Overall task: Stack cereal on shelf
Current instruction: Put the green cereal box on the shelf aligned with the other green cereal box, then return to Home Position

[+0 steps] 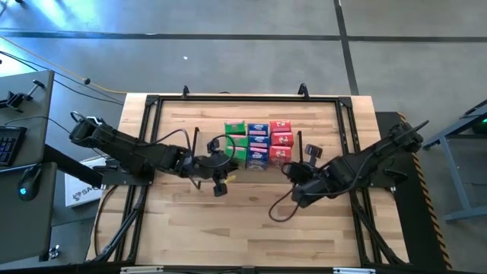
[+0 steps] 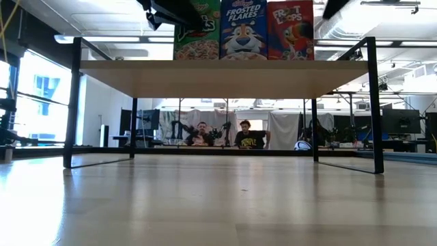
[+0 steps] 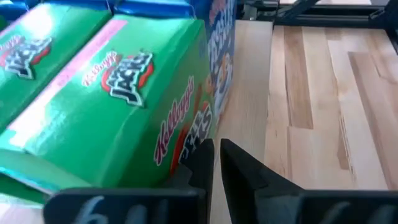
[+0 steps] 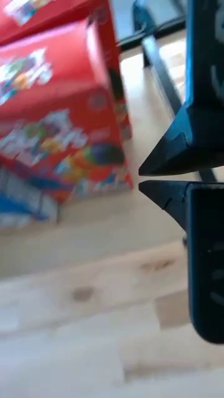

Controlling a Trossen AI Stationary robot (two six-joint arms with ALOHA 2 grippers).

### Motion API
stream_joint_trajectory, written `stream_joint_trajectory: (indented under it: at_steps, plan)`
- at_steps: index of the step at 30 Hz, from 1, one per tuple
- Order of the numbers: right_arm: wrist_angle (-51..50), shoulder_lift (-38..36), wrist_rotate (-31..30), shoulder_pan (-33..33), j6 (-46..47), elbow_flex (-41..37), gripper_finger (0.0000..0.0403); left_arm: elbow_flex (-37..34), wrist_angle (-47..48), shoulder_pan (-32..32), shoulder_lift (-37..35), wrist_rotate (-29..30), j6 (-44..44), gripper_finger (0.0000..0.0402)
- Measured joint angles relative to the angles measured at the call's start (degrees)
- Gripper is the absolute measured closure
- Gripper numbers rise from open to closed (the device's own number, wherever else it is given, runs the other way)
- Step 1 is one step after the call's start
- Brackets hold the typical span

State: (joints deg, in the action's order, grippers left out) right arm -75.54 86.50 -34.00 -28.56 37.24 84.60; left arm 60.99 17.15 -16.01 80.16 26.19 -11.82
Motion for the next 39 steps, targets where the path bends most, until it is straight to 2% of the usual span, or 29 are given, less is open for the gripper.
stream_joint_trajectory:
  at_steps: [4, 11, 19, 23, 30, 34, 39]
  plan:
    - [5.0, 0.0, -0.37, -2.02, -1.78, 0.44, 0.0401, 0.0, -1.06, 0.68, 0.0, -0.21, 0.55, 0.0381]
    - [22.2, -0.02, -0.54, -3.09, -9.94, -4.53, 0.0401, 0.0, -2.96, 0.68, -0.02, -1.31, 1.93, 0.0381]
    - [35.93, -0.02, -7.04, -0.18, -13.7, -11.44, 0.0401, 0.0, -4.89, 0.68, -0.02, -2.78, 2.7, 0.0381]
    - [42.2, -0.02, -7.76, 1.37, -15.43, -13.77, 0.0401, 0.0, -4.86, 0.68, -0.02, -2.77, 3.02, 0.0381]
    - [43.66, -0.02, -7.33, 2.66, -16.82, -15.06, 0.0401, -0.02, -4.69, 0.35, -0.53, -3.45, 3.58, 0.0381]
    - [43.93, -1.92, -1.49, 1.08, -20.97, -15.13, 0.0402, -0.02, -4.98, -0.96, -2.63, -6.63, 4.96, 0.0381]
    - [44.53, -6.5, -0.39, -1.76, -24.28, -17.68, 0.0403, -0.09, -4.52, -2.51, -6.06, -9.57, 6.65, 0.0381]
